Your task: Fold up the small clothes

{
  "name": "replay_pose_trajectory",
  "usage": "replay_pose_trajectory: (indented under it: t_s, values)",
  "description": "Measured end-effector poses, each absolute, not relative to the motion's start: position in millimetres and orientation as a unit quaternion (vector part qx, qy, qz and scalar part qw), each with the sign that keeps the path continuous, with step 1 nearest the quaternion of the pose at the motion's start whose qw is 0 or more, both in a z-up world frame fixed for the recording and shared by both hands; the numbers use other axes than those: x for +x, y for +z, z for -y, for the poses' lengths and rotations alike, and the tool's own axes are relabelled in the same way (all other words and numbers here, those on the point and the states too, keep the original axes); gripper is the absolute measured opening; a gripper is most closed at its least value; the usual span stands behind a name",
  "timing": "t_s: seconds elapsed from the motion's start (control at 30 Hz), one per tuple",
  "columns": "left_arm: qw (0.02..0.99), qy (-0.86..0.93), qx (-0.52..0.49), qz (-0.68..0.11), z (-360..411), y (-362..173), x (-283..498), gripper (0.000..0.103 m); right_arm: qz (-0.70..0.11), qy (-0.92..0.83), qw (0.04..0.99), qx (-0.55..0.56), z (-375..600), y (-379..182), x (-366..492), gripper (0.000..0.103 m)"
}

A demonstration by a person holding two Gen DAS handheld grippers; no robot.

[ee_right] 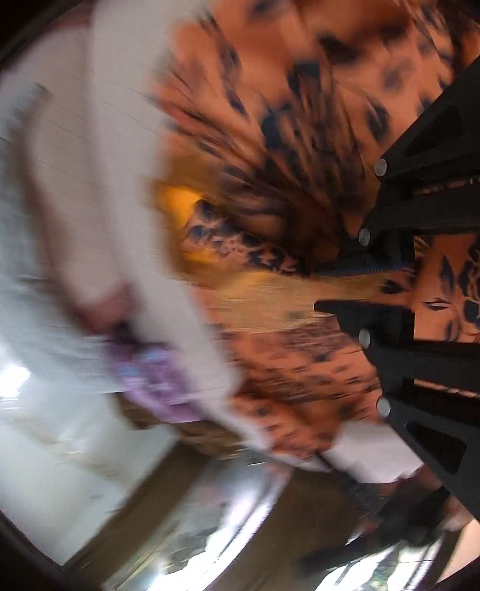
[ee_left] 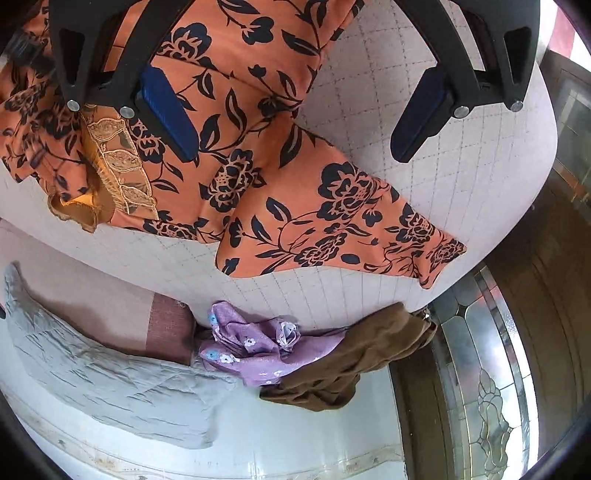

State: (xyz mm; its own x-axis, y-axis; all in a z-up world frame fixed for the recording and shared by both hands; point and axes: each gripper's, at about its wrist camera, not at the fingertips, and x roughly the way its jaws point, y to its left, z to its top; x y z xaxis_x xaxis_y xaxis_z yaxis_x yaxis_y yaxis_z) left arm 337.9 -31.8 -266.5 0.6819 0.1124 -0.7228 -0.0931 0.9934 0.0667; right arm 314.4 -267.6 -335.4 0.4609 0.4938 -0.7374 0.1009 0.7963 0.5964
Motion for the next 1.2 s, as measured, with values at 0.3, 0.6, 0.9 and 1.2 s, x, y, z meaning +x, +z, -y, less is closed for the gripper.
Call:
replay_pose_trajectory:
  t_s: [0.3,0.6,0.9,1.2]
  values:
    - [0.931,-0.032,0.039,-0.361,76,-257,321,0.103,-0.427,0.078,0.833,0.343,344,-288,228,0.071]
    - [0.915,-0.151,0.030,-0.373,126,-266,313,0.103,-0.342,-0.095,0.809,0.468,505,-296,186,0.050]
    - [0.893,-0.136,0.004,-0.429,111,-292,335,0.103,-0.389,-0.072,0.765,0.509,515,-333,211,0.049]
    - [0.885,-0.196,0.013,-0.423,137,-301,332,0.096,-0.448,-0.053,0.716,0.534,488,-361,213,0.049]
